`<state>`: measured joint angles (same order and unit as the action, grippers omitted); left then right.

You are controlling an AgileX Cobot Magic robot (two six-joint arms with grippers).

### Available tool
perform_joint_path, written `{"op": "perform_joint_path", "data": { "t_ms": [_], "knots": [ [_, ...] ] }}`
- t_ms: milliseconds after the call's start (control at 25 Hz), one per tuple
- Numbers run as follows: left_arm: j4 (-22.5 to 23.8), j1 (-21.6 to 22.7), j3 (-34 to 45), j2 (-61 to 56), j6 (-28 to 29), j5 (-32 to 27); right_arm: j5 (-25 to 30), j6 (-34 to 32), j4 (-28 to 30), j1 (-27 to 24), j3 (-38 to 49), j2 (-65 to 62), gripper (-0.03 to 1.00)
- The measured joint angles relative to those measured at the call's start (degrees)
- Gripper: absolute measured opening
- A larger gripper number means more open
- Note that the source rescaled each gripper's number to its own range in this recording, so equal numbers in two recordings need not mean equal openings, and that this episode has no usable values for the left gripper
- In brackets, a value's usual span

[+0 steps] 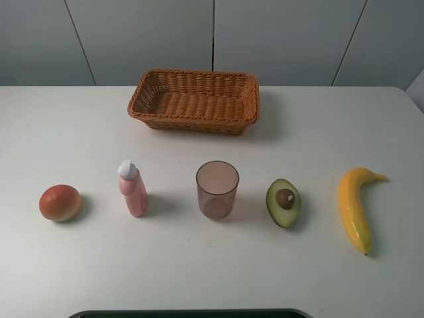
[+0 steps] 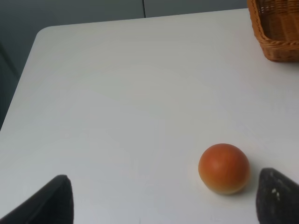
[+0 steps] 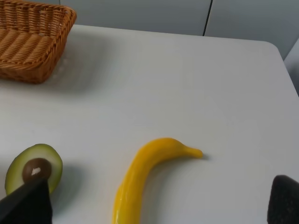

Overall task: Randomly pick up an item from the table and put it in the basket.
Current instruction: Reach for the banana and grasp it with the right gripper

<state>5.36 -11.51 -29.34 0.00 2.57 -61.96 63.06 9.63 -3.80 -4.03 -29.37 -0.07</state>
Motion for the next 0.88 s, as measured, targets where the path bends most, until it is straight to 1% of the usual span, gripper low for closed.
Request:
{"op": "perform_joint_path", "data": {
  "t_ms": [880],
  "knots": [
    [0.0, 0.0, 0.0, 0.0, 0.0, 0.0, 0.0, 0.0, 0.0, 0.0, 0.0, 0.0, 1.00]
  ]
}}
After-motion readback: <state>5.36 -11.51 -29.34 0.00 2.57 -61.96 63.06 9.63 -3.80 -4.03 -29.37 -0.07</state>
